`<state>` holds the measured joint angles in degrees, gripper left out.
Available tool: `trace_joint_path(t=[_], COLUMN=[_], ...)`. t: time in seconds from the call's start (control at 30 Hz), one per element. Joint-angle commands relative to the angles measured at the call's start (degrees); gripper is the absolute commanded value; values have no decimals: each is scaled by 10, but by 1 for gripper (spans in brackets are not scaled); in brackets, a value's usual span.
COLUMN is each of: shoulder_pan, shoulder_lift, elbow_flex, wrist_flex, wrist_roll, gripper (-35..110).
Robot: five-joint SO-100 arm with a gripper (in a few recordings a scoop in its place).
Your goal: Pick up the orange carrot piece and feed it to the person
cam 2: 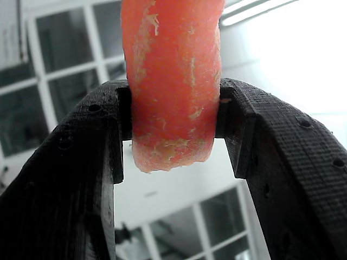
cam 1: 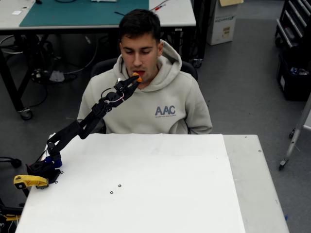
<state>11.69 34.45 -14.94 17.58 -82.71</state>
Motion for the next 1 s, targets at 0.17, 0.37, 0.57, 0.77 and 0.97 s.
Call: trace_joint_path(t=[0.17,0.37,0.57,0.77,0.97], shoulder_pan=[-11,-20,-21,-18,-15], shoulder_lift=[28,28,28,28,28], elbow_flex=[-28,-28,-28,-29,-29], wrist_flex=[-24,-34,-33,-34,-34], wrist_roll=[-68,-73,-70,-75,-68], gripper=[-3,-3,-2,-1,7])
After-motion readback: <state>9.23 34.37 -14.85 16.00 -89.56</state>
